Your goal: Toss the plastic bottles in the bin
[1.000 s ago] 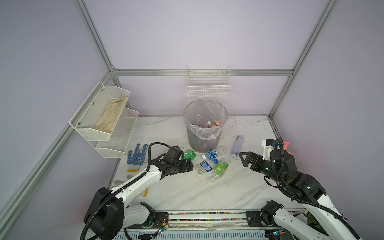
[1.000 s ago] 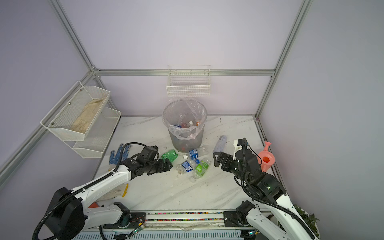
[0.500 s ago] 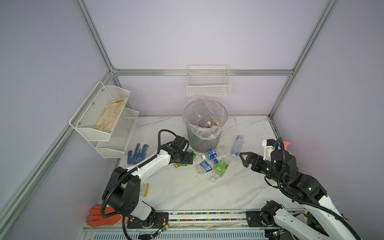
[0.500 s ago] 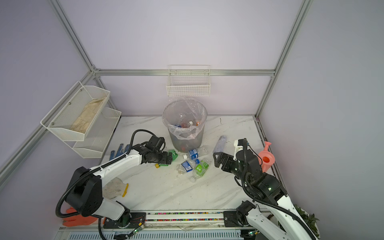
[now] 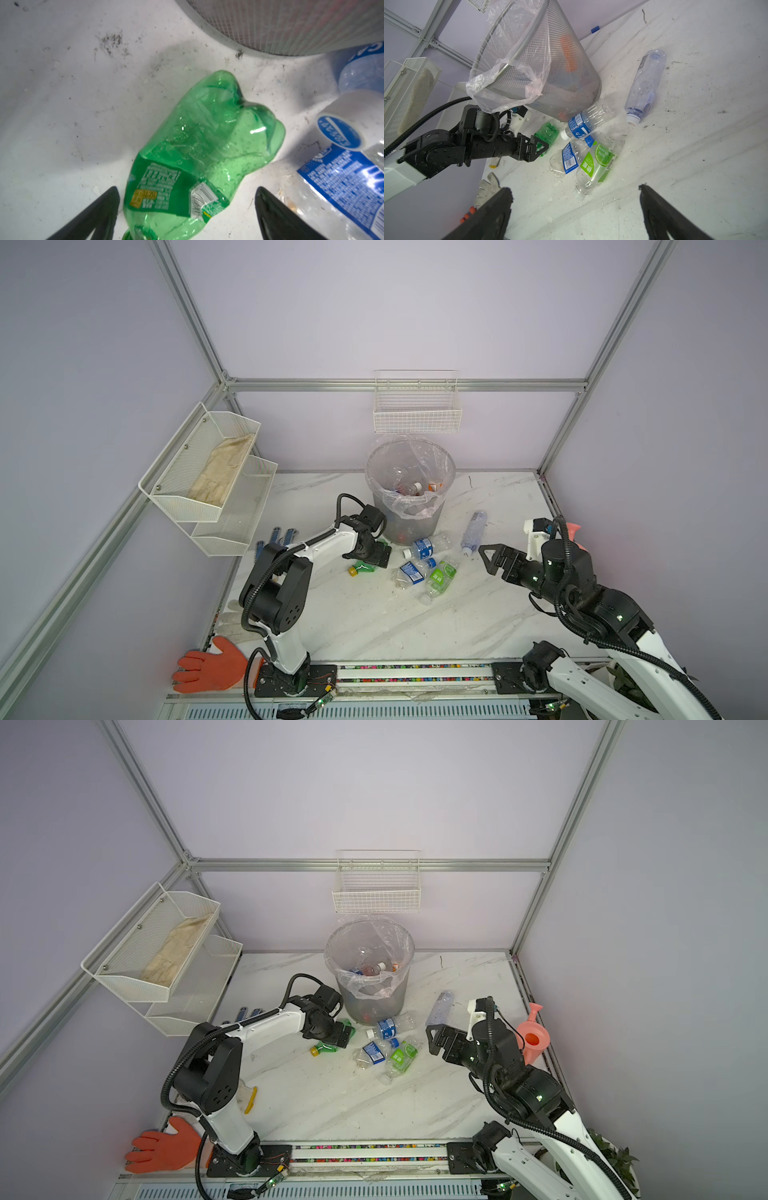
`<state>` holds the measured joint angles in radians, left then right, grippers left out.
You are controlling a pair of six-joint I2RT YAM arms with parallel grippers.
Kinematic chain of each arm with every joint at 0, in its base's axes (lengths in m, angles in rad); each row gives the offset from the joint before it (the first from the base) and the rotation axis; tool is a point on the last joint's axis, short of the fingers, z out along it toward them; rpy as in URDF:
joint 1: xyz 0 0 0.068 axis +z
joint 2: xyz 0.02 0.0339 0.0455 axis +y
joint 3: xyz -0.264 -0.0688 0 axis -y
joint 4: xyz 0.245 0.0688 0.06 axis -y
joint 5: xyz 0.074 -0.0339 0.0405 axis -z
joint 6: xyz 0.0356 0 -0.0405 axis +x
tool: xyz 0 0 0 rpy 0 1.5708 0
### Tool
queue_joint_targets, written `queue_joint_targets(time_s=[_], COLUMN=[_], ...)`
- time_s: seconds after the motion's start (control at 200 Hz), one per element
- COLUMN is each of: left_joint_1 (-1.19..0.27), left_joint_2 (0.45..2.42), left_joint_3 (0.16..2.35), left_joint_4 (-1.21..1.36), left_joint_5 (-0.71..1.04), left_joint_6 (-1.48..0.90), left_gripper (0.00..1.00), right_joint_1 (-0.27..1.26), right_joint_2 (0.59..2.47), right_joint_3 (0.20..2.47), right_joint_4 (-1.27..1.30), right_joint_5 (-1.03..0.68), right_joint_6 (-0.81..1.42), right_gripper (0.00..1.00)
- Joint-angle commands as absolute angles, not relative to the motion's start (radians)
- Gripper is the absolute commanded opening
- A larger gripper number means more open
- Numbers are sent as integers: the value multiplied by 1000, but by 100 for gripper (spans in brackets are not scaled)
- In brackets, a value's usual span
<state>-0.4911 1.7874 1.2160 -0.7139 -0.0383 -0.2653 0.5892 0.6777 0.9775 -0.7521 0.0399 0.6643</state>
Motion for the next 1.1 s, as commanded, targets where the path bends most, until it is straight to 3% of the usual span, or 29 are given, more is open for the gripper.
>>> queue_joint_targets(time_s=[0.0, 0.285, 0.62, 0.895, 1.095], left_joint_1=[-486, -487, -488, -488, -487], left_joint_2=[1815, 1890, 1859, 1771, 1682], left_joint_3=[1301, 1283, 1231, 1176, 1148], left_joint_4=[-734, -735, -736, -734, -736], left_joint_5=[-36, -40, -49, -63, -60], left_joint_6=[-235, -272, -288, -306, -324], left_gripper=[100, 92, 46, 33, 31], right_joint_1=[590, 590, 590, 589, 589], right_joint_2=[673, 670, 669, 658, 650], right_joint_3=[983, 968, 968, 967, 971], right_joint_4=[-753, -752, -754, -756, -761], right_joint_5=[46, 47, 50, 48, 47], right_joint_6=[655, 660, 665, 671, 674], right_gripper=[97, 97, 97, 98, 97])
